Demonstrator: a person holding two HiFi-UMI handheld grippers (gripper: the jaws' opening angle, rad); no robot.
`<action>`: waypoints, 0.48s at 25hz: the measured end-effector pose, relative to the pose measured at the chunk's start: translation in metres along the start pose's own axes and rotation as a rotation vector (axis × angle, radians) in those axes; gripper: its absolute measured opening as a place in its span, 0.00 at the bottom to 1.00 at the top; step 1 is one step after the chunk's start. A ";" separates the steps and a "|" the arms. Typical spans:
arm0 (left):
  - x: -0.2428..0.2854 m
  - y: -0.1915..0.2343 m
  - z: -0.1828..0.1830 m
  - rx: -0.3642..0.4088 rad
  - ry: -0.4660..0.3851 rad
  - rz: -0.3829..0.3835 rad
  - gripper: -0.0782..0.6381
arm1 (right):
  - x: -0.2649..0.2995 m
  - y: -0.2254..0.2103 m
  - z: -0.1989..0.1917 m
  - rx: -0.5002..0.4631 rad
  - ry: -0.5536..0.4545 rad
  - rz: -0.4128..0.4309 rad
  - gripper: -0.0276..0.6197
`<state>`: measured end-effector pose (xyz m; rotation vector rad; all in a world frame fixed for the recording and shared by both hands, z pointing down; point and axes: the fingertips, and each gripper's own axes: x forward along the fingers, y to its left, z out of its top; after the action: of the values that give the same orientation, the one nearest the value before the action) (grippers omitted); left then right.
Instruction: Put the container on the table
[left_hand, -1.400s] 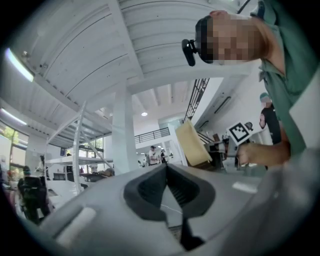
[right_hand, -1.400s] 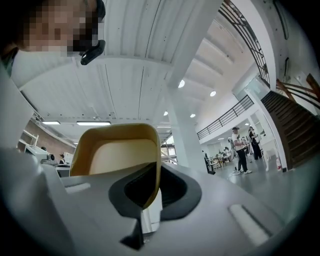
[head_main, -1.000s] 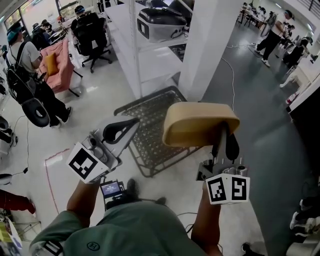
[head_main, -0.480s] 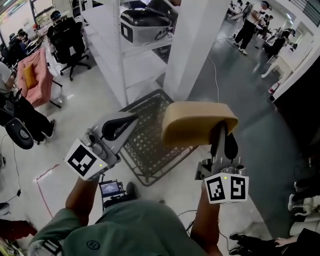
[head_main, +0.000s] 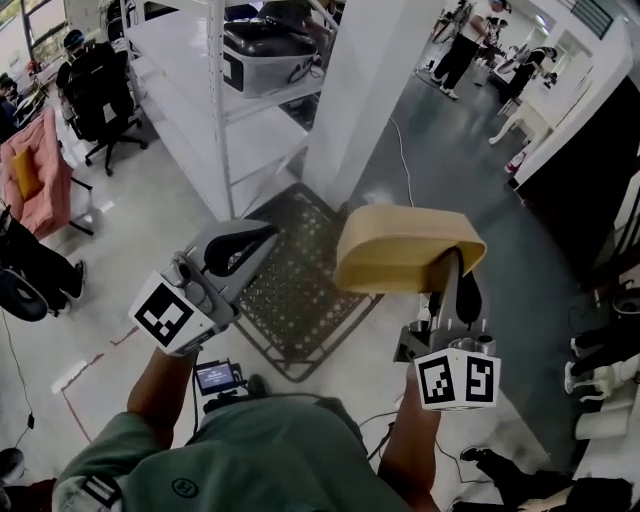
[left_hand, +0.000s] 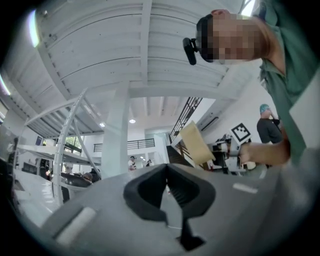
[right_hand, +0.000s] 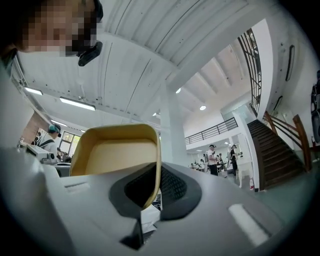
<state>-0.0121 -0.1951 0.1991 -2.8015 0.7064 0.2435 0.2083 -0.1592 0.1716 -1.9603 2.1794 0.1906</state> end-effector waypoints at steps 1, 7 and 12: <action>0.001 0.001 0.000 -0.007 -0.010 -0.003 0.11 | 0.000 0.000 -0.001 -0.004 0.004 -0.005 0.05; -0.004 0.006 -0.021 -0.032 0.026 0.010 0.11 | 0.010 0.005 -0.016 -0.001 0.029 0.013 0.05; -0.004 0.013 -0.026 -0.015 0.052 0.069 0.11 | 0.031 0.001 -0.031 0.041 0.033 0.069 0.05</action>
<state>-0.0193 -0.2116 0.2226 -2.8104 0.8170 0.1895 0.2025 -0.1965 0.1946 -1.8813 2.2551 0.1244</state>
